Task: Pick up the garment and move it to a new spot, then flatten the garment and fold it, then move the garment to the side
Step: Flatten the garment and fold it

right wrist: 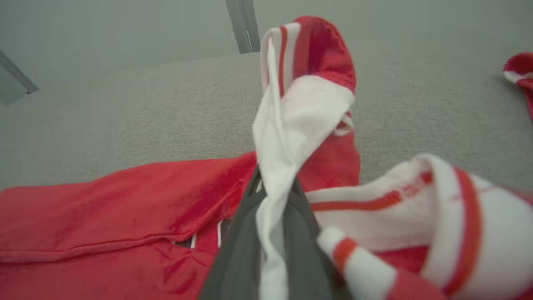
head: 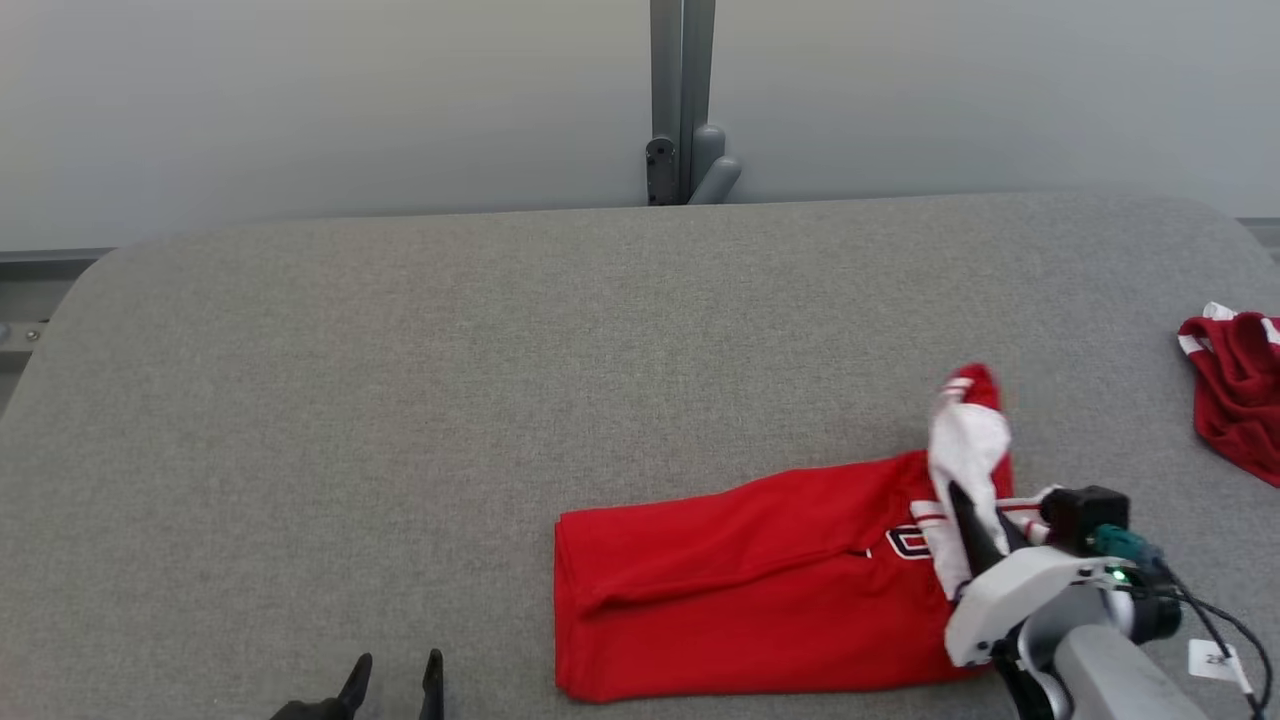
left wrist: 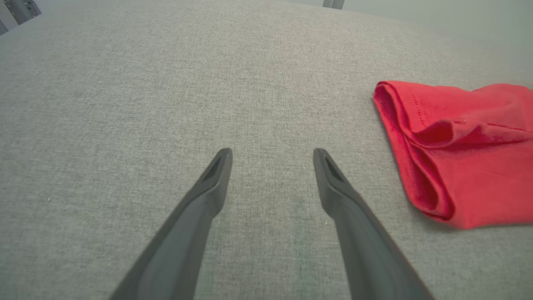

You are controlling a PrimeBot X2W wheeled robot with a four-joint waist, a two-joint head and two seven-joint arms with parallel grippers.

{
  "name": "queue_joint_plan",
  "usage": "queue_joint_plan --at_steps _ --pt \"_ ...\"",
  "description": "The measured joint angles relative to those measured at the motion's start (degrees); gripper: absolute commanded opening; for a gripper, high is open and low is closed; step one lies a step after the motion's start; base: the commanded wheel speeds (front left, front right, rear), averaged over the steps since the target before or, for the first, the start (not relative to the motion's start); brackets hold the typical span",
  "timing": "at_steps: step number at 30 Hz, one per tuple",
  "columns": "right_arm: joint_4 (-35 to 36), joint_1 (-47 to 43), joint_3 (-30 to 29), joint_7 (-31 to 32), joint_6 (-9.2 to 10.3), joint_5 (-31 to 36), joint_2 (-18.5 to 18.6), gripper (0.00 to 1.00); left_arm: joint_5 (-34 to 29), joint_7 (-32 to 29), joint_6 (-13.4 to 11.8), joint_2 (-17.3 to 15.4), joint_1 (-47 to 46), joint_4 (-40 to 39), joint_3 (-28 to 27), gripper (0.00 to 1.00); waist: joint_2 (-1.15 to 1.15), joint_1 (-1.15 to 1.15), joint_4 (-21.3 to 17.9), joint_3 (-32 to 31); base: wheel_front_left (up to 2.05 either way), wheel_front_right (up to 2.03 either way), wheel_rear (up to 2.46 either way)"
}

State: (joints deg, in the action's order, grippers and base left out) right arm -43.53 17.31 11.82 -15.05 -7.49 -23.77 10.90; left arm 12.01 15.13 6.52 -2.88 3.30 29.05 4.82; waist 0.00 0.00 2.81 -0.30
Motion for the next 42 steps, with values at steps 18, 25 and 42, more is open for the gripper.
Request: queue_joint_plan --at_steps 18,25,42 --pt "6.32 2.09 24.86 6.37 0.00 -6.09 -6.20 0.00 0.75 0.00 0.04 0.04 0.13 1.74 5.72 1.00 0.00 0.00 6.93 -1.01 0.00 0.00 0.00" --pt "-0.10 4.86 26.65 3.41 0.00 -8.57 -7.49 1.00 0.36 0.00 0.30 0.04 0.20 2.20 4.64 1.00 0.00 0.00 11.88 -0.85 0.00 0.00 0.00" --pt "11.26 0.85 15.15 0.03 0.00 -10.36 -2.44 1.00 0.41 0.00 -0.46 0.03 0.82 1.01 3.10 1.00 0.00 0.00 5.87 -1.83 0.00 0.00 0.00"
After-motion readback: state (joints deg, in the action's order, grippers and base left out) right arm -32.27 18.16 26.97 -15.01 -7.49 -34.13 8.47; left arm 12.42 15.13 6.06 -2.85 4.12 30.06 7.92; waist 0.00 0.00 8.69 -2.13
